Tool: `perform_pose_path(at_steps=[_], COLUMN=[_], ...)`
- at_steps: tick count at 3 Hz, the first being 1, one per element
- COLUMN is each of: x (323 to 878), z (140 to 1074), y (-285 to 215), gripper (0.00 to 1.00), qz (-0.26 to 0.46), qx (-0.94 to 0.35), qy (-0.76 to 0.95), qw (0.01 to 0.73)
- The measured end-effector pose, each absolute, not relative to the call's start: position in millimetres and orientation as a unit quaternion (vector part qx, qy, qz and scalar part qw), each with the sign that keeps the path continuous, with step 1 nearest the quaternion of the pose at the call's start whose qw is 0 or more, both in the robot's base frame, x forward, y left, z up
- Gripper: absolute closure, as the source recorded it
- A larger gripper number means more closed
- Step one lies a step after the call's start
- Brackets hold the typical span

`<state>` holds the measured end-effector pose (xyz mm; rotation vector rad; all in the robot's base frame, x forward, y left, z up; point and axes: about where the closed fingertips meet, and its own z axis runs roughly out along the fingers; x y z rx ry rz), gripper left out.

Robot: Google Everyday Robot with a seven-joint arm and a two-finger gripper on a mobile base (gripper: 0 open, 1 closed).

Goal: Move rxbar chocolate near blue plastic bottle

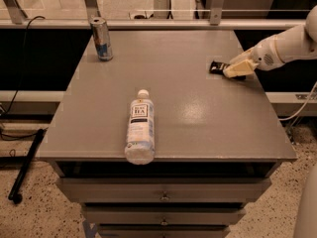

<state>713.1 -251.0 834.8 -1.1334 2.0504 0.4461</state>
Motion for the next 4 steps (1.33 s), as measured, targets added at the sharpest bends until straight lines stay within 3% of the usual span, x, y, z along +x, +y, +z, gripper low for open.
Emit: perform_pose_path(at_steps=[1,4], x=[710,697], z=[860,909], y=[-239,-208], gripper=[1.00,1.00], qz=[0.177,0.193], qx=[-0.453,-0.476], qy=[0.784,0.747], qw=[0.385,0.422])
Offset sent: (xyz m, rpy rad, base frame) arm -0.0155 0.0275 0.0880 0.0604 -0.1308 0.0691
